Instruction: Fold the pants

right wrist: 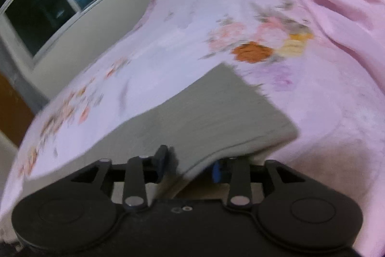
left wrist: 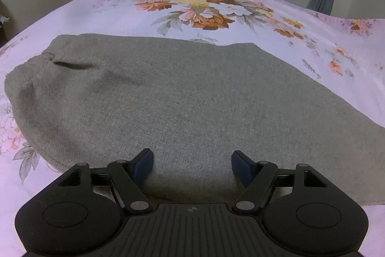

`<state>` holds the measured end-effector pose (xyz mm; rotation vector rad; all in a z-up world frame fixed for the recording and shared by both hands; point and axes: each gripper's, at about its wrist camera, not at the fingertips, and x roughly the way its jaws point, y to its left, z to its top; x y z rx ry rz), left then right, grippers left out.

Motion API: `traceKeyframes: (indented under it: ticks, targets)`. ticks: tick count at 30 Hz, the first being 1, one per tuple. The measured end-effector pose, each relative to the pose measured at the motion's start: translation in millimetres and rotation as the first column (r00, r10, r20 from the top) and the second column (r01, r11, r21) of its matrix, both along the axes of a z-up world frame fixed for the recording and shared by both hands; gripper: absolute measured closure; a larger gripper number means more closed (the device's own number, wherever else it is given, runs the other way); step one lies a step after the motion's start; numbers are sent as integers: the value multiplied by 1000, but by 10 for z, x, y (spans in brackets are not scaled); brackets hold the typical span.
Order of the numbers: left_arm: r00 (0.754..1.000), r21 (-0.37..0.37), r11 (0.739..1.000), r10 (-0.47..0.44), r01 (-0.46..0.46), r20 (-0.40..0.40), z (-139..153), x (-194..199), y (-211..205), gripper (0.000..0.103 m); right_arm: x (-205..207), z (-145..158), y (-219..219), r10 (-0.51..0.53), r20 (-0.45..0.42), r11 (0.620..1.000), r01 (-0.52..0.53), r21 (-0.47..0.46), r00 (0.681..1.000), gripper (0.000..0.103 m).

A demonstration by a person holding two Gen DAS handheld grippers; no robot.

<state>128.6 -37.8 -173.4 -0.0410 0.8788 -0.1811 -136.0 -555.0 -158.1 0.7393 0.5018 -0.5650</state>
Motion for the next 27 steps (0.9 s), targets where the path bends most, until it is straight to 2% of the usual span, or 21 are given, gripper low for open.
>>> traceKeyframes:
  ticks: [1, 2, 4, 6, 8, 11, 12, 13, 17, 18, 21, 23, 25, 27]
  targets:
    - [1000, 3, 1000, -1, 1, 2, -4, -2, -1, 30, -33, -3, -63, -19, 14, 999, 19, 28, 1000, 68]
    - [1000, 6, 1000, -4, 4, 3, -6, -2, -4, 29, -25, -10, -121, -26, 20, 999, 25, 47, 999, 78]
    - [1000, 11, 1000, -6, 6, 5, -12, -2, -12, 28, 75, -6, -206, -9, 12, 999, 8, 44, 1000, 91]
    - [1000, 16, 1000, -5, 5, 5, -13, -2, -34, 27, 194, 79, -220, 14, 27, 1000, -15, 24, 1000, 94]
    - [1000, 22, 1000, -5, 4, 5, -15, 3, -50, 25, 299, 293, -190, 30, 64, 998, -27, -51, 997, 97]
    - [1000, 28, 1000, -1, 1, 5, -13, 2, -58, 25, 314, 658, -107, 67, 173, 976, -29, -216, 983, 97]
    - [1000, 29, 1000, -1, 1, 5, -13, 3, -63, 25, 315, 686, -96, 69, 155, 965, -26, -262, 986, 97]
    - [1000, 30, 1000, -2, 2, 7, -15, 2, -63, 24, 321, 606, -135, 56, 105, 963, -26, -267, 993, 97]
    - [1000, 39, 999, -7, 6, 11, -16, -7, -72, 24, 262, 53, -204, 25, -97, 978, -45, -204, 995, 96]
    - [1000, 41, 999, -7, 7, 11, -17, -8, -75, 24, 243, -43, -191, 24, -123, 980, -48, -195, 992, 94]
    - [1000, 43, 999, -7, 7, 8, -15, -2, -78, 24, 199, -86, -202, 17, -123, 985, -38, -170, 992, 90]
    - [1000, 38, 999, -3, 3, 9, -12, -2, -76, 24, 139, 10, -204, 3, -108, 989, -19, -149, 994, 77]
    - [1000, 38, 999, -3, 3, 11, -17, -8, -77, 24, -5, 76, -232, -23, -81, 993, 14, -117, 996, 70]
    - [1000, 39, 999, -6, 5, 15, -22, -12, -77, 24, -175, 91, -242, -49, -71, 997, 44, -61, 996, 69]
